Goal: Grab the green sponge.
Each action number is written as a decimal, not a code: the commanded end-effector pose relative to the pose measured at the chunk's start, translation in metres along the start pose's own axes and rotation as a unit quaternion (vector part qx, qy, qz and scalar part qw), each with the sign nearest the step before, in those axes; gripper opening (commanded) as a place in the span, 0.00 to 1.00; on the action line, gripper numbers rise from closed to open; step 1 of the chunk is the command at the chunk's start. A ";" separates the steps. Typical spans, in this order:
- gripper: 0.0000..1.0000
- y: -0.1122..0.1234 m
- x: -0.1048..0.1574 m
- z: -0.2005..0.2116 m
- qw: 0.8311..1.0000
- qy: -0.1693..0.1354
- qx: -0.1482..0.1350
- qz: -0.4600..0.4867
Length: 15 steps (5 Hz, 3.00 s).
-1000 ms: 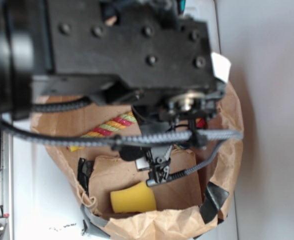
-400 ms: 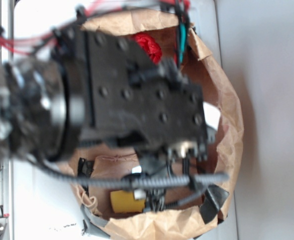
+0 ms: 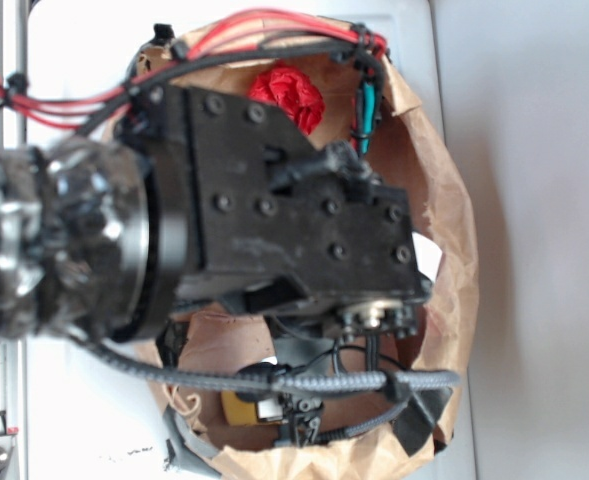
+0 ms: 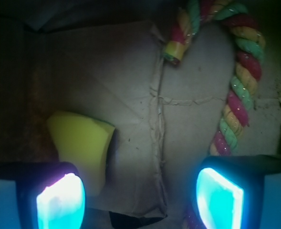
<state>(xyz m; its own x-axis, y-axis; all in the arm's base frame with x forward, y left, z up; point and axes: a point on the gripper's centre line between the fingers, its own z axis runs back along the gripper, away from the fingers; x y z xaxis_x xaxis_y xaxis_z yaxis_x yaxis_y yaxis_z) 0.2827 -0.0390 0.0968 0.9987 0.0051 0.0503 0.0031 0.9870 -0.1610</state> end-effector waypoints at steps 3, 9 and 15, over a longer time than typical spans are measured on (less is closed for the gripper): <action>1.00 -0.008 0.007 0.019 0.999 -0.032 -0.003 -0.017; 1.00 -0.008 0.049 0.015 0.993 -0.048 -0.047 -0.094; 1.00 -0.054 -0.013 -0.007 0.984 -0.021 -0.076 -0.160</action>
<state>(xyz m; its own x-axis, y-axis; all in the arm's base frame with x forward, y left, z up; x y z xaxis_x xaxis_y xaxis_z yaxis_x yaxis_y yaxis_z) 0.2701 -0.0846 0.0765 0.9656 -0.2424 0.0937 0.2594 0.9211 -0.2902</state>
